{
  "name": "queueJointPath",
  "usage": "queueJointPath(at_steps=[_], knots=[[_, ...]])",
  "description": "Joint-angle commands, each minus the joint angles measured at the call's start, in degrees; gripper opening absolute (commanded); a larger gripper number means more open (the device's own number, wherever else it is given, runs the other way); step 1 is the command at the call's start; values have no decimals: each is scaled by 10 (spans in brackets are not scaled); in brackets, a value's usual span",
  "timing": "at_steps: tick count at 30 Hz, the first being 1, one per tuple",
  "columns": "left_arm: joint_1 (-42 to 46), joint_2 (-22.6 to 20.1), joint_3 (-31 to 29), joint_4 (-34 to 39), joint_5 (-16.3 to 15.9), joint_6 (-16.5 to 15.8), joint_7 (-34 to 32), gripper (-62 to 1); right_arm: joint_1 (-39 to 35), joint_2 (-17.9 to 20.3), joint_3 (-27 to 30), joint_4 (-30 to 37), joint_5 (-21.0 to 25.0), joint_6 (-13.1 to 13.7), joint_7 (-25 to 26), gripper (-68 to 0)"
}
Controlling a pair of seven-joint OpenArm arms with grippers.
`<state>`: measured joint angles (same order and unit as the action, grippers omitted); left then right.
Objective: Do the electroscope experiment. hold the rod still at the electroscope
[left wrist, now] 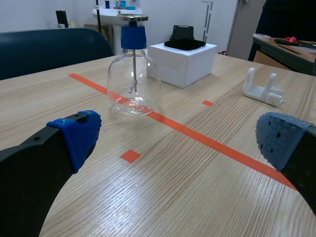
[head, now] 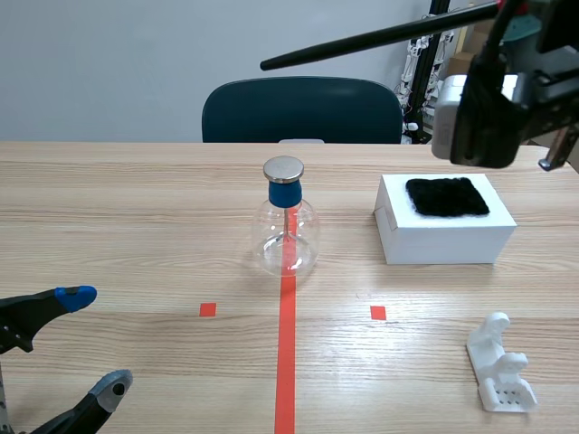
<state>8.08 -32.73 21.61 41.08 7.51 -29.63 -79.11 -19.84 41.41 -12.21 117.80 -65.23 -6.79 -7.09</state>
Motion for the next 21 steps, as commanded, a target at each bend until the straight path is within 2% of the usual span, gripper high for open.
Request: queueJointPath(at_steps=[1, 5, 10, 11, 16, 18, 21], knots=[[-3, -6, -4, 6, -4, -1, -8, 14, -25, -9, 17, 19, 0, -10, -5, -634], [-3, -6, -4, 6, -4, -1, -8, 14, -113, -54, 51, 63, 2, -26, -5, -634], [-3, -6, -4, 6, -4, -1, -8, 14, -208, -109, 72, 100, 2, -31, 0, -634], [-3, -6, -4, 6, -4, -1, -8, 14, -225, -119, 73, 103, 2, -38, 2, -634], [-3, -6, -4, 6, -4, -1, -8, 14, -299, -167, 73, 104, 16, -115, 34, -634], [-3, -6, -4, 6, -4, -1, -8, 14, -323, -183, 73, 104, 33, -126, 54, -634], [-3, -6, -4, 6, -4, -1, -8, 14, -356, -199, 73, 104, 69, -127, 76, -634]])
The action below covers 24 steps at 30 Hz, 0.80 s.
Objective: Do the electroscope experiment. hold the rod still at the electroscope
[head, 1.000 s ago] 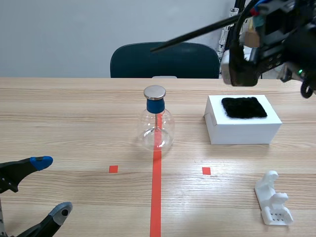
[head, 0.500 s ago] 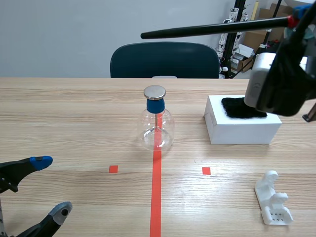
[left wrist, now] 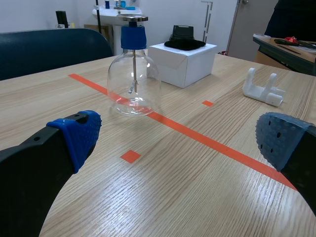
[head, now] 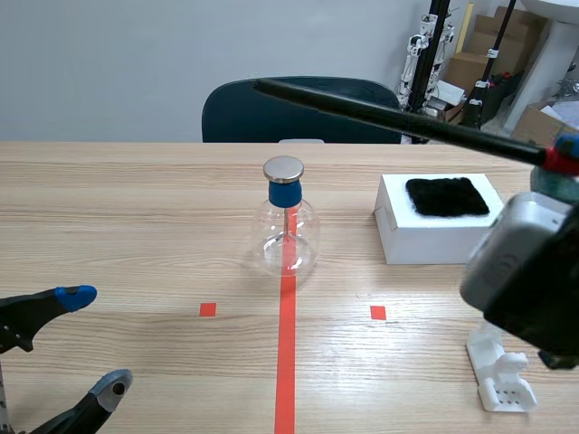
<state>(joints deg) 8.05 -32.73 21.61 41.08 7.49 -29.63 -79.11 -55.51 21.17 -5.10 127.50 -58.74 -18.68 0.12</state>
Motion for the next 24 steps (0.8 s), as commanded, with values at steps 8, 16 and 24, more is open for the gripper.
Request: queueJointPath(at_steps=[8, 16, 24], knots=[[-3, -6, -4, 6, -4, -1, -8, 14, -58, 1, 2, 0, 87, 4, 32, -634], [-3, -6, -4, 6, -4, -1, -8, 14, -54, 4, 15, -69, 82, 11, 46, -634], [-3, -6, -4, 6, -4, -1, -8, 14, -53, 4, 21, -103, 82, 11, 93, -634]])
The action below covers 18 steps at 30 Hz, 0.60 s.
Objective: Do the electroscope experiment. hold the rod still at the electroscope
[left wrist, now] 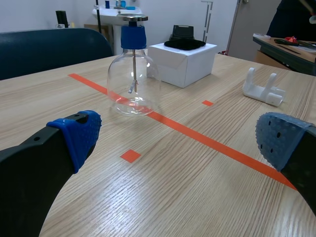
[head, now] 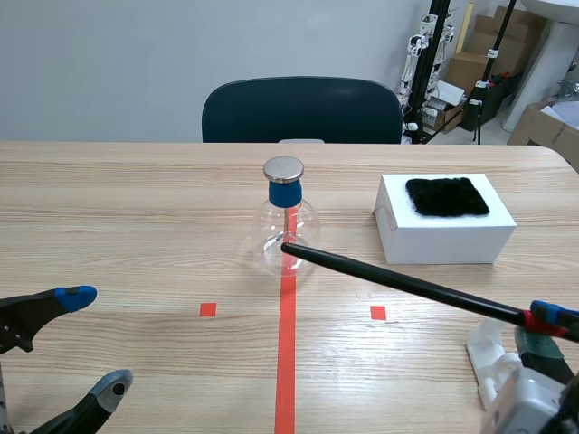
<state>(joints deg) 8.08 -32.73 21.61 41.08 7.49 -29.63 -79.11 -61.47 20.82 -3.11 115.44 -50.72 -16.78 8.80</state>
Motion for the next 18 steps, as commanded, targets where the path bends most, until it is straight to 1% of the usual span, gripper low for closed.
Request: queueJointPath(at_steps=[1, 7, 18], knots=[[-3, -6, -4, 6, -4, -1, -8, 14, 7, 8, 1, 18, 2, -8, 10, -634], [-3, -6, -4, 6, -4, -1, -8, 14, 7, 8, 0, 18, 14, -8, 19, -634], [-3, -6, -4, 6, -4, -1, -8, 14, 7, 8, 0, 18, 15, -8, 19, -634]])
